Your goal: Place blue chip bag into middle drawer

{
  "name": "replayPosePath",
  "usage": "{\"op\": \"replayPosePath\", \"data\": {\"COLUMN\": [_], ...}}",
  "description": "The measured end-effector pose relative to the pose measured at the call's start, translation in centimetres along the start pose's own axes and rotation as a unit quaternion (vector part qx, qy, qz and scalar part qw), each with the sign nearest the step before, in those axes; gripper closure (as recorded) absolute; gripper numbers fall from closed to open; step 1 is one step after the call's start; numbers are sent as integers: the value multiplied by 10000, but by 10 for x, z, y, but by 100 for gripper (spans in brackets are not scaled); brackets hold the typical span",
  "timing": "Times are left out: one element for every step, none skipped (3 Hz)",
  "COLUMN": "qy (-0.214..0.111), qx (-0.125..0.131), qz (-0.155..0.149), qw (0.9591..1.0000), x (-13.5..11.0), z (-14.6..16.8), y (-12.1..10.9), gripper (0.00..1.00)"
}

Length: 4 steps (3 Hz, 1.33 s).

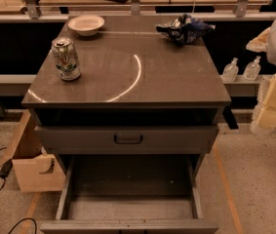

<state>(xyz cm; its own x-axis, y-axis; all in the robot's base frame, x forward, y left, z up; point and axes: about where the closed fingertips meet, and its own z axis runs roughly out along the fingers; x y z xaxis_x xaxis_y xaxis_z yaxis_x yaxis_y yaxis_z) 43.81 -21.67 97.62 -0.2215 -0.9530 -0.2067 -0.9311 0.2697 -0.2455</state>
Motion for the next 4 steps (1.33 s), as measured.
{"op": "replayPosePath", "data": {"qy": [-1, -355, -1224, -1957], "qx": [1, 267, 848, 1401], "qz": [0, 125, 468, 801], "qw": [10000, 9989, 9877, 9673], "x": [0, 6, 16, 18], "z": [0, -2, -1, 2], "y": [0, -14, -67, -134], "gripper": [0, 0, 0, 0]}}
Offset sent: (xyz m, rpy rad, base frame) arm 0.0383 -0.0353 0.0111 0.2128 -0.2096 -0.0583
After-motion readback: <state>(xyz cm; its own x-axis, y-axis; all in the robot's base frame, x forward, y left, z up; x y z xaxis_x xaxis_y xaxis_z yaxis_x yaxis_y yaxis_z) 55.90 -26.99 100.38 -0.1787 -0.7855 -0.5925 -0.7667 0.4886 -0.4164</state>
